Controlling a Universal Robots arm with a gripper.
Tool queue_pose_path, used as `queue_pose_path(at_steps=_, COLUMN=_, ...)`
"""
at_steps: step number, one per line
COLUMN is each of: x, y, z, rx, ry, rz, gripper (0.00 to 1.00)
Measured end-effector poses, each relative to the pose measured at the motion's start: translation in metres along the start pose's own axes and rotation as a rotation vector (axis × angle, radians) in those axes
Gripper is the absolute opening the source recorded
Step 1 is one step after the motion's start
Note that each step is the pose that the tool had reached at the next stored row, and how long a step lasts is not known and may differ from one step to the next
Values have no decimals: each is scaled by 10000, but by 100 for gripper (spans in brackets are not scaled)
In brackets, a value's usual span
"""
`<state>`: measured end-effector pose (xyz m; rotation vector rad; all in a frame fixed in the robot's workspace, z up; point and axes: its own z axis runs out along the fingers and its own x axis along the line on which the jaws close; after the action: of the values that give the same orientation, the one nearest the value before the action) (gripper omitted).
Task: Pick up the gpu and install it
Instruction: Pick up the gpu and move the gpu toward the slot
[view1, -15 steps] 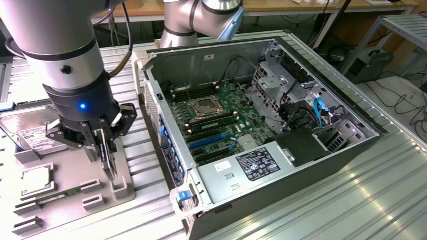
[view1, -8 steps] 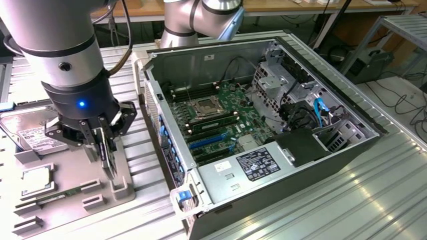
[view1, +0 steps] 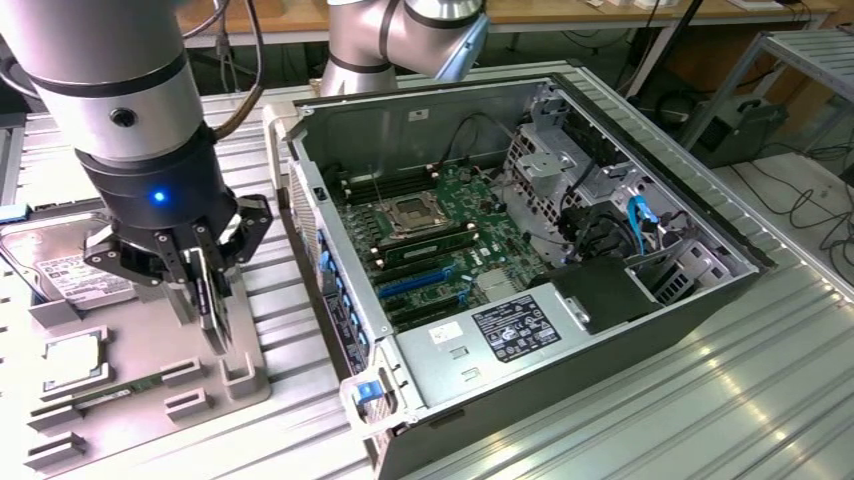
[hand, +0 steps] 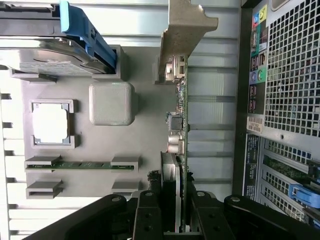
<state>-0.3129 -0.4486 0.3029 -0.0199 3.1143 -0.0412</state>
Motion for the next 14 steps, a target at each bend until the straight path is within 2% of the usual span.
queue_pose_path(at_steps=7, x=-3, y=-3, z=-109, rx=0, ry=1, rz=0, gripper=28)
queue_pose_path(at_steps=14, x=-5, y=-5, z=-174, rx=0, ry=1, rz=-1, gripper=28)
